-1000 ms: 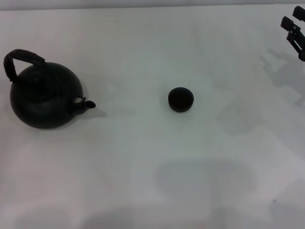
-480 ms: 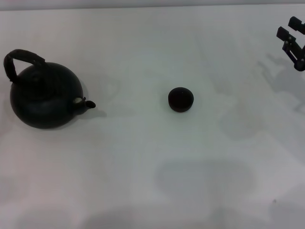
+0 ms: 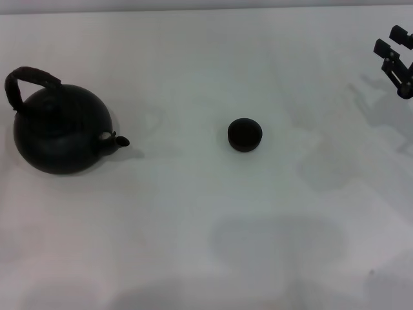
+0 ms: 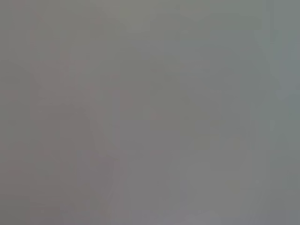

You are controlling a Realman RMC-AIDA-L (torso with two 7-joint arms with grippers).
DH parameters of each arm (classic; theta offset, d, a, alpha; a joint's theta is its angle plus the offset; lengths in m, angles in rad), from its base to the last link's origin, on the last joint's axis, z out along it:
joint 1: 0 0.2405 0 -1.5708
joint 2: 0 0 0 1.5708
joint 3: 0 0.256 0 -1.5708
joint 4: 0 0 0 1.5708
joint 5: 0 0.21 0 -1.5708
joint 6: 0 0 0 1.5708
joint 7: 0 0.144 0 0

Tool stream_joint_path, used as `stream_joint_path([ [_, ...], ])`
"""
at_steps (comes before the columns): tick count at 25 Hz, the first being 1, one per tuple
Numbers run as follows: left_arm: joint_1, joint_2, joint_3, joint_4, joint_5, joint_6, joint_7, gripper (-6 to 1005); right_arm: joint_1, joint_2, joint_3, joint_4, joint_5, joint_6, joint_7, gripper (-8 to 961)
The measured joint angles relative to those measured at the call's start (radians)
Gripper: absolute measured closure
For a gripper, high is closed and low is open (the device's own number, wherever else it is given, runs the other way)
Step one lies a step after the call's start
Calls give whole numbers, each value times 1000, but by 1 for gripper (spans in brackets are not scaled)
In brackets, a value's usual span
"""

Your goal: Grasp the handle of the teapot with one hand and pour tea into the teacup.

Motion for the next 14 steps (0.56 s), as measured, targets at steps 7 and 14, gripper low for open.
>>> stream_joint_path([
  [7, -27, 0, -2, -36, -54, -13, 19, 124, 3, 0, 2, 0, 0, 0, 0, 635],
  [14, -49, 0, -3, -75, -117, -27, 26, 125, 3, -2, 3, 0, 22, -4, -10, 635],
])
